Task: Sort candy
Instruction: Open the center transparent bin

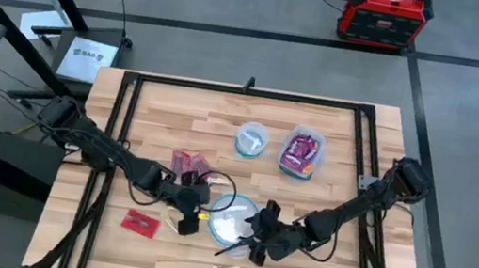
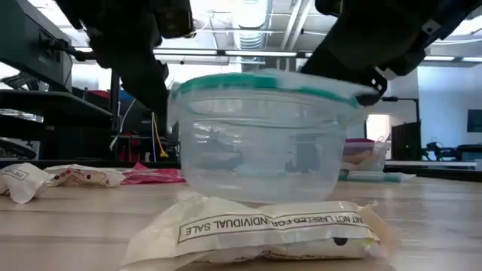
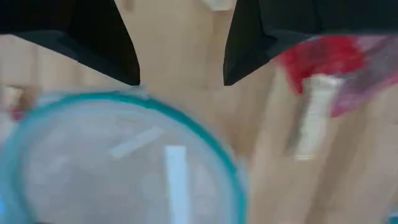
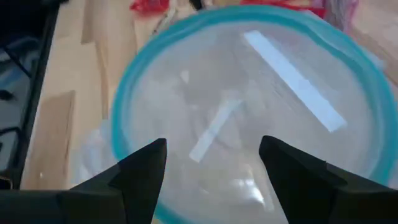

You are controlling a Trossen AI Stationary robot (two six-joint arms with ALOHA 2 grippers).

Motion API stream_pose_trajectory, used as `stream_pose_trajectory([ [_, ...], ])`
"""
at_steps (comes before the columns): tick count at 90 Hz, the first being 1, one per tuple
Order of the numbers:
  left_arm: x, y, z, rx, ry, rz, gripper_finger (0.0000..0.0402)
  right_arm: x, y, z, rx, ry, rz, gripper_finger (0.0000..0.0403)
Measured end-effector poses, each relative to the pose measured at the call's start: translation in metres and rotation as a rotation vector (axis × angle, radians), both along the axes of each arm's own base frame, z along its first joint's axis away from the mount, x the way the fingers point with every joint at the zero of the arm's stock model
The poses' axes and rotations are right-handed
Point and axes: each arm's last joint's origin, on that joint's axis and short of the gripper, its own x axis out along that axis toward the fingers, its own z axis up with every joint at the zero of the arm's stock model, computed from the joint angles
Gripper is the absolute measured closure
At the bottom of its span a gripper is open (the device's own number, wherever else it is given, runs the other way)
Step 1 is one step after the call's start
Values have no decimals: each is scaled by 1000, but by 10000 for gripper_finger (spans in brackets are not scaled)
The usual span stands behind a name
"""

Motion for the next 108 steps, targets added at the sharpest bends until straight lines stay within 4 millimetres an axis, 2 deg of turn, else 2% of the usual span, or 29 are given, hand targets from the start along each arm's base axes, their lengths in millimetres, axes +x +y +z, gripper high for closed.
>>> stream_pose_trajectory([
  [9,3,-11,-4,-37,-31,-33,183,-2,-11,4,-46,44,-4,148],
  [22,11,-29,-24,-109,-22,-84,183,-3,-32,15,-89,79,-8,148],
  [33,16,-36,-33,-122,52,-108,183,-5,-45,33,-43,52,-24,148],
  [42,15,-33,-19,-75,108,-80,183,-11,-40,49,36,8,-4,148],
  [51,12,-22,1,86,127,-10,183,-19,-29,56,78,-17,10,148],
  [61,15,-3,2,242,130,44,183,-23,-16,51,99,-21,-16,148],
  [74,30,13,-8,172,119,-6,183,-21,-6,28,105,33,-59,148],
  [83,35,12,-15,120,118,-61,183,-18,-4,19,107,44,-83,148],
  [108,42,-14,2,-28,-92,-145,183,-17,-22,17,1,128,-55,148],
])
